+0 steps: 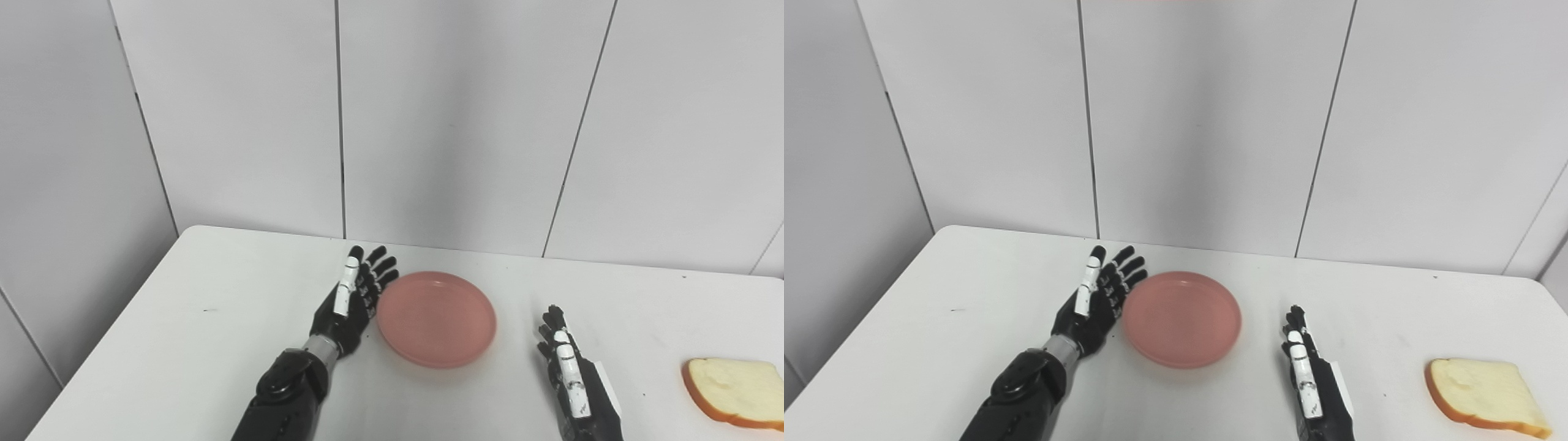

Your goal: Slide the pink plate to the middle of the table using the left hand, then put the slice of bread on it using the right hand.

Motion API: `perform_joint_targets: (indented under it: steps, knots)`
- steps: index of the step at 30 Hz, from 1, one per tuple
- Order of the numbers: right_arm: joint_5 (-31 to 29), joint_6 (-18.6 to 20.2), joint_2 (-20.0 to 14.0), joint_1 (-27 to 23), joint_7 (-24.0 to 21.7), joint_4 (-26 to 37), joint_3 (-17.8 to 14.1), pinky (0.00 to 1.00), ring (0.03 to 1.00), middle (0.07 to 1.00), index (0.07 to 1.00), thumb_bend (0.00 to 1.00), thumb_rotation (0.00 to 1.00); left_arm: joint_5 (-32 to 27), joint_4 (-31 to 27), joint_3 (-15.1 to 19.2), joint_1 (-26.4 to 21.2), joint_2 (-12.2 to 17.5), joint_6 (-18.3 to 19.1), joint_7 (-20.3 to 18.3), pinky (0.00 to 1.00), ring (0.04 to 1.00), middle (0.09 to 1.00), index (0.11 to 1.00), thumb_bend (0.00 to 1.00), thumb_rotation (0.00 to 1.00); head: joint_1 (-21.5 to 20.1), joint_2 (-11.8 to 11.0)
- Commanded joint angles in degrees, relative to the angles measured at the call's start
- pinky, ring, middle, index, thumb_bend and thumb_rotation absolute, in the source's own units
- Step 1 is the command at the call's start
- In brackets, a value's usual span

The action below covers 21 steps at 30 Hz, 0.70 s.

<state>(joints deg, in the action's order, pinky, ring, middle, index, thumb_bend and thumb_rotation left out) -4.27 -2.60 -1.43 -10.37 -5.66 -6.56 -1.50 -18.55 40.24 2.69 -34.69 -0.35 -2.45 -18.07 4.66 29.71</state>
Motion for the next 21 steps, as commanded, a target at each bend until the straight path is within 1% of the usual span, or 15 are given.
perform_joint_targets:
  steps: [1,5,8,10,13,18,21]
  knots:
    - [0.1,-1.9,1.8,2.8,0.5,-2.7,0.9,1.00,0.997,1.000,1.000,0.13,1.00,0.9,-0.2,-1.4,0.9,-0.8,1.9,-1.7,0.95,0.950,0.945,0.943,0.71,1.00,-0.1,0.0]
    - [0.8,-1.2,1.9,3.0,0.8,-1.8,1.1,1.00,0.997,1.000,1.000,0.13,1.00,1.4,-1.3,-3.0,1.9,-1.7,2.1,-2.8,0.96,0.955,0.943,0.930,0.71,1.00,-0.6,0.3]
    - [1.1,-0.9,1.9,3.1,1.1,-1.5,1.2,1.00,1.000,1.000,1.000,0.14,1.00,2.3,-3.1,-4.3,2.9,-2.2,3.1,-2.4,0.97,0.955,0.944,0.924,0.71,1.00,-1.0,0.4]
    - [1.1,-0.6,2.0,3.1,1.3,-1.1,1.2,1.00,0.996,1.000,1.000,0.13,1.00,2.8,-4.6,-4.8,3.6,-2.4,4.0,-1.9,0.98,0.960,0.953,0.938,0.71,1.00,-1.2,0.5]
    - [1.6,-0.4,1.9,3.3,1.8,-0.5,1.5,1.00,0.998,1.000,1.000,0.13,1.00,3.4,-5.8,-5.2,4.3,-2.4,4.6,-1.7,0.97,0.959,0.955,0.945,0.71,1.00,-1.5,0.7]
    - [3.7,-2.7,1.6,3.1,3.1,-1.6,1.9,0.99,0.988,0.997,1.000,0.16,1.00,3.5,-6.6,-5.5,5.0,-2.0,5.0,-2.3,0.98,0.957,0.954,0.949,0.72,1.00,-2.1,0.9]
    - [3.7,-2.7,1.8,3.2,3.8,-1.6,1.5,0.99,0.991,1.000,1.000,0.18,1.00,3.3,-6.4,-5.3,5.1,-1.8,5.0,-2.5,0.99,0.960,0.960,0.953,0.71,1.00,-2.4,1.0]
